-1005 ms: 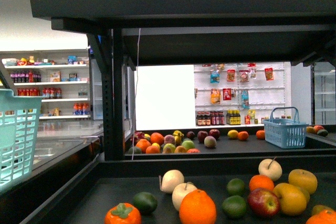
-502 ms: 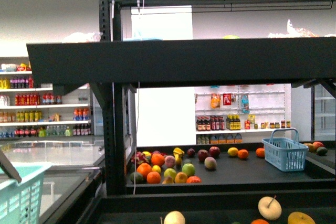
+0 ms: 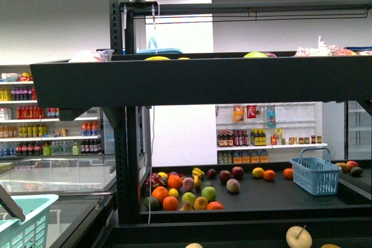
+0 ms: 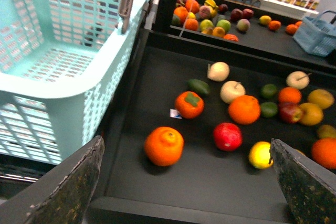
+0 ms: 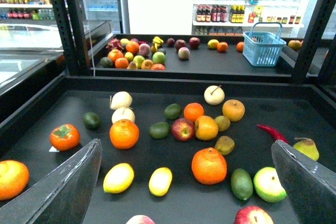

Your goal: Pick lemon from shelf

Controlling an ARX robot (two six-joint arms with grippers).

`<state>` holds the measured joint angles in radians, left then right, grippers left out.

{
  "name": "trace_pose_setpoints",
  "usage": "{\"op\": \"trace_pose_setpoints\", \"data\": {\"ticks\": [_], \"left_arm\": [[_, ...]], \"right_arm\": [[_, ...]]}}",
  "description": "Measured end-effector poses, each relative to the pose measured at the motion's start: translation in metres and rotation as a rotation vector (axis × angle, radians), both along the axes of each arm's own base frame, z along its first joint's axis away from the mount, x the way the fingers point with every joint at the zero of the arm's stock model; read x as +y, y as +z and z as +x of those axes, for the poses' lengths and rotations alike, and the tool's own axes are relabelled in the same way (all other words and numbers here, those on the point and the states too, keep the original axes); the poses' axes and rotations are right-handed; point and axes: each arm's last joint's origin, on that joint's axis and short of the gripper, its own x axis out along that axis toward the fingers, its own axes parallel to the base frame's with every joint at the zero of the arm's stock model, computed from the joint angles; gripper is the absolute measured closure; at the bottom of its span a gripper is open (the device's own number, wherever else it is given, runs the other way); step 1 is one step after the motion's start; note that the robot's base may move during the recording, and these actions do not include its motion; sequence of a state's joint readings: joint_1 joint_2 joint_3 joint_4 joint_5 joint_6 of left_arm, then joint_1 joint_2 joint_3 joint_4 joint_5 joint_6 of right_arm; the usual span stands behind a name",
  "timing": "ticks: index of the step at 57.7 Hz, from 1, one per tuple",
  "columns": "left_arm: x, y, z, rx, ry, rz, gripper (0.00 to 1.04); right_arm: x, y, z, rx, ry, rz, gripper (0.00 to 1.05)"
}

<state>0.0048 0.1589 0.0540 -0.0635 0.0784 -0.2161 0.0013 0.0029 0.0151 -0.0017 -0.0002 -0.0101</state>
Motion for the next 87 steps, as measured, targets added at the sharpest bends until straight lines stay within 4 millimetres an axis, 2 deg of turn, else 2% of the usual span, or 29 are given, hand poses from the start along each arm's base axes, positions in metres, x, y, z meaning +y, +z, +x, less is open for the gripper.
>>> {"op": "trace_pose_setpoints", "data": {"ticks": [4,12,18,23,31,47,61,68,82,87], "left_arm": [[0.002,0.012,0.008,-0.007,-0.017,-0.074,0.08],[0.016,0.064,0.038,-0.065,-0.005,-0.245,0.08],[0.04,0.098,0.068,-0.068,0.051,-0.446,0.08],[0.076,0.118,0.101,-0.057,0.16,-0.711,0.08],[0.106,0.116,0.136,-0.034,0.229,-0.924,0.08],[0.133,0.097,0.191,-0.043,0.263,-1.138,0.08],[0.147,0.088,0.231,-0.05,0.28,-1.187,0.08],[0.152,0.087,0.259,-0.06,0.273,-1.198,0.08],[0.154,0.093,0.281,-0.078,0.277,-1.185,0.08],[0.156,0.09,0.287,-0.057,0.302,-1.174,0.22]], "right_arm": [[0.0,0.0,0.0,0.0,0.0,0.0,0.07],[0.0,0.0,0.0,0.0,0.0,0.0,0.07],[0.0,0.0,0.0,0.0,0.0,0.0,0.07],[0.0,0.0,0.0,0.0,0.0,0.0,0.07],[0.0,0.0,0.0,0.0,0.0,0.0,0.07],[0.0,0.0,0.0,0.0,0.0,0.0,0.07],[0.0,0.0,0.0,0.0,0.0,0.0,0.07],[0.0,0.0,0.0,0.0,0.0,0.0,0.07],[0.0,0.0,0.0,0.0,0.0,0.0,0.07],[0.0,0.0,0.0,0.0,0.0,0.0,0.07]]}}
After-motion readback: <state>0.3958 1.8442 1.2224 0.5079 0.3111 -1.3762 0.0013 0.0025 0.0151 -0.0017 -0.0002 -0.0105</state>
